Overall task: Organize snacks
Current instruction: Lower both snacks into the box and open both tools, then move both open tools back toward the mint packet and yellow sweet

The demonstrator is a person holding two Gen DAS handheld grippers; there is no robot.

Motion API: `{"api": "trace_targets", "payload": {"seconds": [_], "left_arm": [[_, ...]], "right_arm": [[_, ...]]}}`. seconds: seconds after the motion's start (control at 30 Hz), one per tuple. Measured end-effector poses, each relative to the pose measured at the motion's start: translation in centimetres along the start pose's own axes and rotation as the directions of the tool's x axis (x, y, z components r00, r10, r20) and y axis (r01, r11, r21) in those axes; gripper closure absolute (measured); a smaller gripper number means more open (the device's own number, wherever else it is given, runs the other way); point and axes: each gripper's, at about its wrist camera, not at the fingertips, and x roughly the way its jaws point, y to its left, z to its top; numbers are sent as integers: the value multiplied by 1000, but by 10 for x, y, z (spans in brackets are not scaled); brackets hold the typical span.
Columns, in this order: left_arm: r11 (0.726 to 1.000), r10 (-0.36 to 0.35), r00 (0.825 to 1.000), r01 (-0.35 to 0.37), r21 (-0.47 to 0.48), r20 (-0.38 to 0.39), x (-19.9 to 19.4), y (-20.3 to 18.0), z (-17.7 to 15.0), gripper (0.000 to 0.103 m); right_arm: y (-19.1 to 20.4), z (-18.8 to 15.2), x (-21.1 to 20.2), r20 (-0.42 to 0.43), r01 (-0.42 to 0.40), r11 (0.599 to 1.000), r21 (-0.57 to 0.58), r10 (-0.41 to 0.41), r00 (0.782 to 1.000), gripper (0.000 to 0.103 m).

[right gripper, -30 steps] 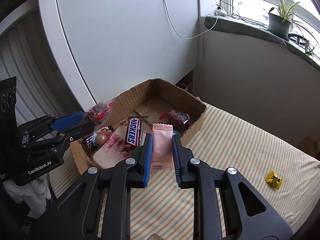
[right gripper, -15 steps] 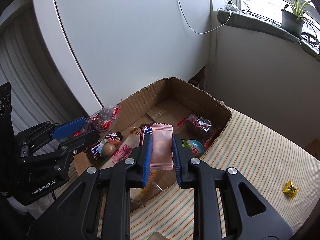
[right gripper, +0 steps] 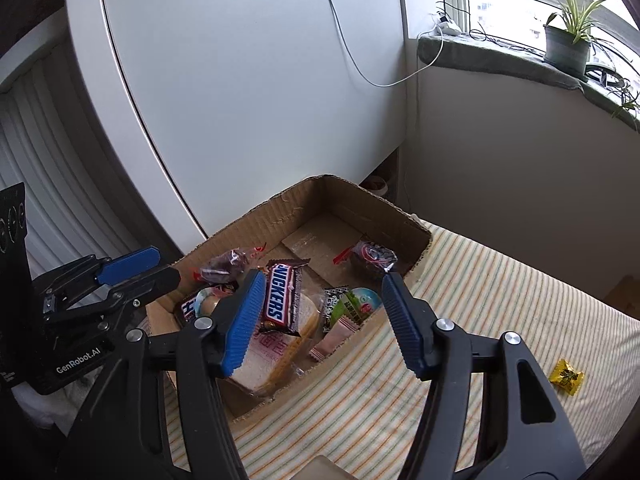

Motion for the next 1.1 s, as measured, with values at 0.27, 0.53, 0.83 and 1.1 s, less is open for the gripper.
{"api": "trace_targets", "payload": {"seconds": [0.27, 0.53, 0.83, 1.1], "left_arm": [[998, -60, 998, 59, 37, 6, -6, -38, 0, 67], [988, -137, 990, 138, 65, -27, 0, -79, -7, 67], [955, -276, 949, 289, 71, -151, 29, -149, -28, 67], [914, -377, 879, 404, 36, -290, 68, -204, -51, 67]], "right_arm": [[-51, -16, -31, 14, 48, 998, 49, -49, 999, 39], [-105, -36, -58, 11, 117, 990, 73, -118, 993, 39], [-181, -58, -65, -55, 169, 979, 112, -164, 985, 39], [-227, -79, -48, -138, 140, 987, 75, -129, 982, 40]]}}
